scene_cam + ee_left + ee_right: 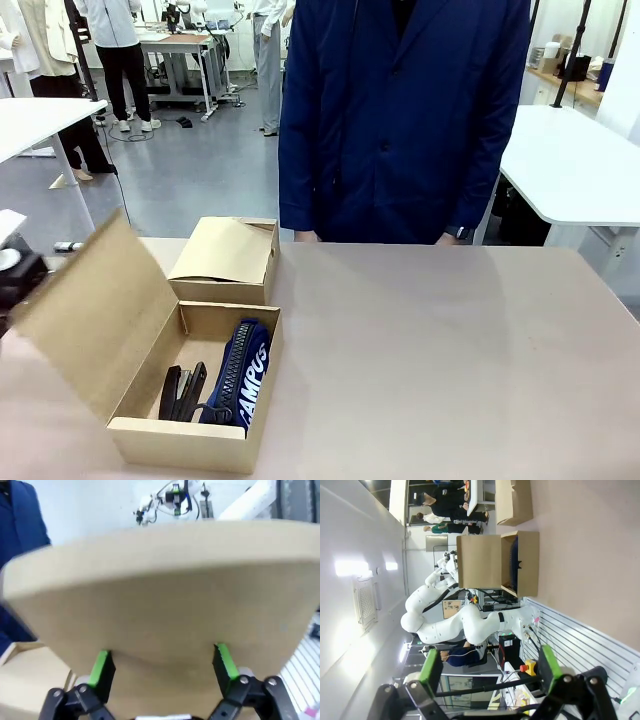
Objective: Place items inside the box.
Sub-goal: Close the lid of the Mailer Box closest to the robot.
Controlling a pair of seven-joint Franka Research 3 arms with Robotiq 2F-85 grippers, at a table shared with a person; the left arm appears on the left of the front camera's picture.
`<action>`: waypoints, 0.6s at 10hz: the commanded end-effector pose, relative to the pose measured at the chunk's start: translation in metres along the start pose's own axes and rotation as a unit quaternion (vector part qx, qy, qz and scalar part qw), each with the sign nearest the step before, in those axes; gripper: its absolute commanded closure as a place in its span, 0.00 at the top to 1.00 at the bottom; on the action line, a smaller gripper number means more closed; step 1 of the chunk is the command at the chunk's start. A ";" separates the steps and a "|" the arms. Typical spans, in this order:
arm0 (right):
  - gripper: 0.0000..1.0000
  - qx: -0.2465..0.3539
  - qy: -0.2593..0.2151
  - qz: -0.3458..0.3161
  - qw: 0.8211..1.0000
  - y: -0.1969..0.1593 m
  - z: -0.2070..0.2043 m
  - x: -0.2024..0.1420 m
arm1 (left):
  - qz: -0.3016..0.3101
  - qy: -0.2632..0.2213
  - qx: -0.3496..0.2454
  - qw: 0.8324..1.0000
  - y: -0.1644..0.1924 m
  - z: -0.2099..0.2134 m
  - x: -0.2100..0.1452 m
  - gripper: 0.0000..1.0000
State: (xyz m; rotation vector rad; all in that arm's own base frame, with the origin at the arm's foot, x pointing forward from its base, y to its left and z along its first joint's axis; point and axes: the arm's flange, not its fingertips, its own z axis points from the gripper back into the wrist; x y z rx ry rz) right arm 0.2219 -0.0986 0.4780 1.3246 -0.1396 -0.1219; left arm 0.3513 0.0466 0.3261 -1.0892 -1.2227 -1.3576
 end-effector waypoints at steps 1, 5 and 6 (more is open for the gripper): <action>1.00 0.010 -0.002 0.000 1.000 0.003 0.000 -0.001 | -0.027 0.039 0.008 0.999 -0.001 -0.051 0.029 1.00; 1.00 0.010 -0.002 0.000 1.000 0.003 0.000 -0.001 | -0.036 0.088 -0.029 0.995 -0.017 -0.120 0.004 1.00; 1.00 0.010 -0.002 0.000 1.000 0.003 0.000 -0.001 | -0.047 0.106 -0.018 0.993 -0.020 -0.128 -0.006 1.00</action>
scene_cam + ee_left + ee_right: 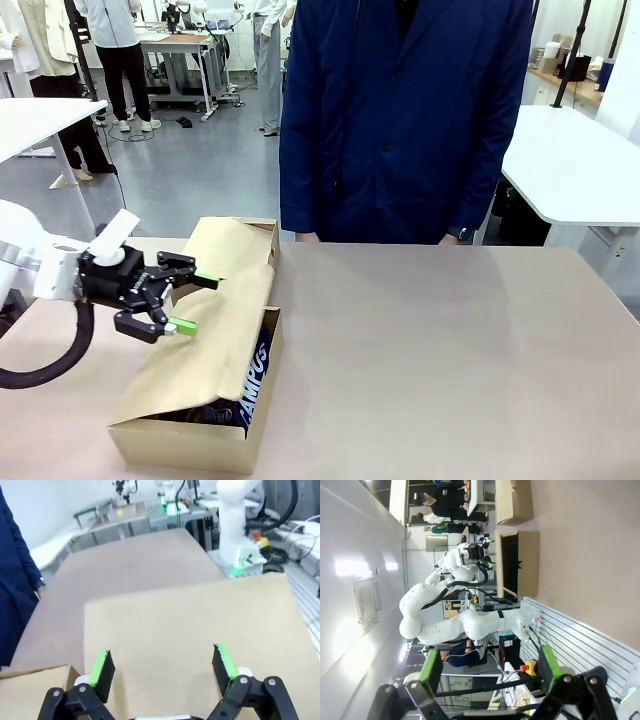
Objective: Place items inside the box.
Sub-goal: Close the lid of the Mailer Box closest to the robot.
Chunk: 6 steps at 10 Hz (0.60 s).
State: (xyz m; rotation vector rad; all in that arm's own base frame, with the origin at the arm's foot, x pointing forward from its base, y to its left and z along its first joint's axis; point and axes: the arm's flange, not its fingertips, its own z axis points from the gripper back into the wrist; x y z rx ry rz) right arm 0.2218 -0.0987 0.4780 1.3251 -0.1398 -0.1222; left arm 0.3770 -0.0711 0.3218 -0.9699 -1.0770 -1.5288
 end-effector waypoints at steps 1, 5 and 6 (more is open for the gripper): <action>1.00 0.010 -0.002 0.000 1.000 0.003 -0.001 -0.001 | -0.003 0.023 0.005 1.000 -0.051 -0.025 -0.011 1.00; 1.00 0.010 -0.002 0.000 1.000 0.003 -0.001 -0.001 | -0.005 0.075 -0.014 0.997 -0.060 -0.032 -0.031 1.00; 1.00 0.010 -0.002 0.000 1.000 0.003 -0.001 -0.001 | -0.005 0.069 -0.011 0.998 -0.059 -0.028 -0.027 1.00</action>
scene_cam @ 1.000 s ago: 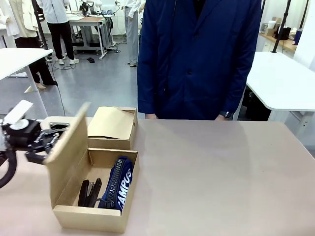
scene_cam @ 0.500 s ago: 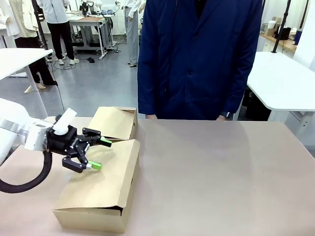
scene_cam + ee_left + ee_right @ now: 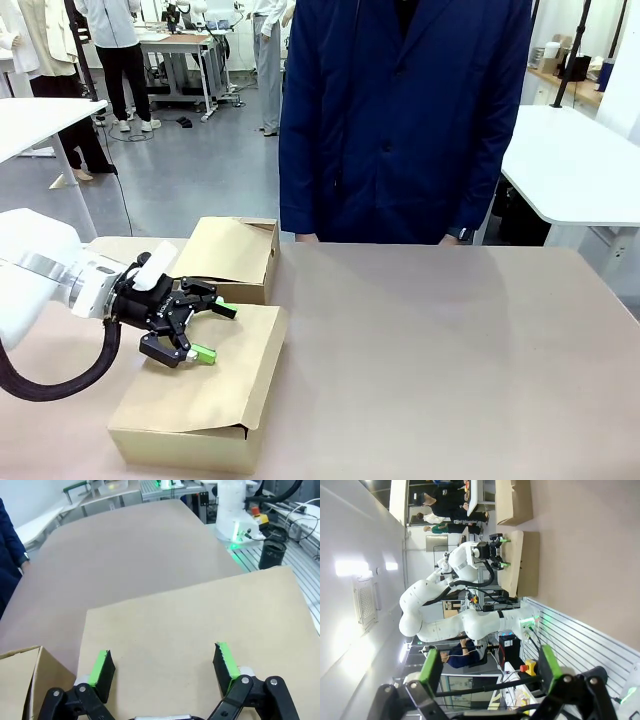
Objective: Place items inside the box.
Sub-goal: Close the lid of the Mailer Box closest to the robot.
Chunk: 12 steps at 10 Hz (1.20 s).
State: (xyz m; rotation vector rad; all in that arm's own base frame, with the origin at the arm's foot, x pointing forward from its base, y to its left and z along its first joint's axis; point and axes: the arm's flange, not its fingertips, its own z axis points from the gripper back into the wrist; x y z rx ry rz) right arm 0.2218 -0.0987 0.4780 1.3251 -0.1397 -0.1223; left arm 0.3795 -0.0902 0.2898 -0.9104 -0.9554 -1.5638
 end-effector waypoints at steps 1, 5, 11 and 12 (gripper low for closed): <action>1.00 0.010 -0.002 0.000 1.000 0.003 0.000 -0.001 | -0.003 -0.011 -0.005 1.000 -0.059 0.010 0.004 1.00; 1.00 0.010 -0.002 0.000 1.000 0.003 0.000 -0.001 | 0.169 -0.187 0.038 0.967 -0.082 0.136 0.050 1.00; 1.00 0.010 -0.002 0.000 1.000 0.003 0.000 -0.001 | 0.592 -0.213 0.026 0.777 -0.064 0.170 0.006 1.00; 1.00 0.010 -0.002 0.000 1.000 0.003 0.000 -0.001 | 0.650 -0.238 0.016 0.721 -0.051 0.172 -0.016 1.00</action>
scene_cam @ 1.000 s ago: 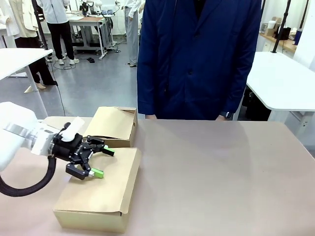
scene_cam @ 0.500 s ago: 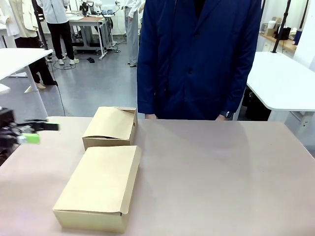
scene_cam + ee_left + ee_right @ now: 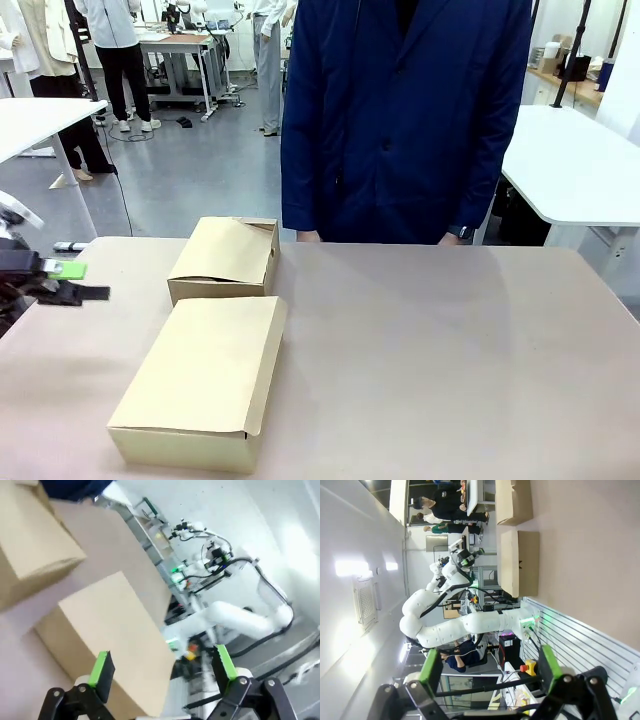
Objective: Place items inside the box.
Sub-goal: Close the lid of the Mailer Box closest to the robot.
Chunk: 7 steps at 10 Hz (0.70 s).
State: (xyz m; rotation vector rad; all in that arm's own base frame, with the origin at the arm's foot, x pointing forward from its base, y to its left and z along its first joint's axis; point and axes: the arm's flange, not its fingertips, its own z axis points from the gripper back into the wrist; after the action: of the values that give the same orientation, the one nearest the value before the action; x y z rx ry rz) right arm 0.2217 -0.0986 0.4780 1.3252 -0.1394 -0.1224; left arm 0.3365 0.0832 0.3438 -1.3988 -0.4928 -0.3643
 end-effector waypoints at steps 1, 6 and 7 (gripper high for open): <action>1.00 0.010 -0.002 0.000 1.000 0.003 0.000 -0.001 | 0.191 -0.100 -0.033 0.976 0.030 0.005 0.008 1.00; 1.00 0.010 -0.002 0.000 1.000 0.003 0.000 -0.001 | 0.082 -0.019 -0.017 0.996 0.021 -0.005 -0.007 1.00; 1.00 0.010 -0.002 0.000 1.000 0.003 0.000 -0.001 | 0.082 -0.019 -0.017 0.996 0.021 -0.005 -0.007 1.00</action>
State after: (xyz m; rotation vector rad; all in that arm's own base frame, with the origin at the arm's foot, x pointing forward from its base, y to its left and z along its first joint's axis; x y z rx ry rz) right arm 0.2218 -0.0986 0.4779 1.3248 -0.1390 -0.1228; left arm 0.3492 0.0818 0.3257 -1.4745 -0.3903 -0.2053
